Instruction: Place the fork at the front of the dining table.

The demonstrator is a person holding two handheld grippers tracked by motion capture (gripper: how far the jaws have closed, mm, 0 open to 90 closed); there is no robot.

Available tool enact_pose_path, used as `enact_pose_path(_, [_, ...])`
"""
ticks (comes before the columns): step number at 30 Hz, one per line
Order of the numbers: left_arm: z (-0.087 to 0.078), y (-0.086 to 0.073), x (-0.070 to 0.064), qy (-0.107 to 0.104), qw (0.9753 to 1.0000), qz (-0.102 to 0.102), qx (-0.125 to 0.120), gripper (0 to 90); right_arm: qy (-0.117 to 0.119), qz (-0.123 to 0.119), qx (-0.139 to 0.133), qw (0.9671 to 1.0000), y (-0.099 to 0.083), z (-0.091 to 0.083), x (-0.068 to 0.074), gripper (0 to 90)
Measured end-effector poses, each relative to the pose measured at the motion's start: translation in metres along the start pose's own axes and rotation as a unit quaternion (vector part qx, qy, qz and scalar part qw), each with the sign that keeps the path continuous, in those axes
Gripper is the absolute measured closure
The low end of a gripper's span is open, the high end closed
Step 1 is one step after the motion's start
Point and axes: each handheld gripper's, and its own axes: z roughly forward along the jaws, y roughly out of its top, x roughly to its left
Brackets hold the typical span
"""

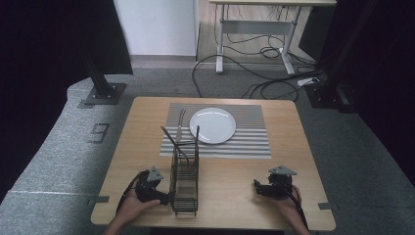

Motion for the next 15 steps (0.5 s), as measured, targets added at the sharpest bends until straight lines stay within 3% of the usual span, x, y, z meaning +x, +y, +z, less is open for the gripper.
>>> enact_pose_path(11, [0.0001,0.0001,-0.0001,0.0,1.0,0.0,0.0,0.1,-0.002,0.004,-0.001,1.0,-0.0009,-0.0017,0.0014,12.0])
enact_pose_path(15, [0.0003,0.0003,0.0004,-0.001,1.0,0.001,0.0,0.0,0.006,0.014,-0.014,0.9998,0.0027,-0.0073,0.0026,12.9])
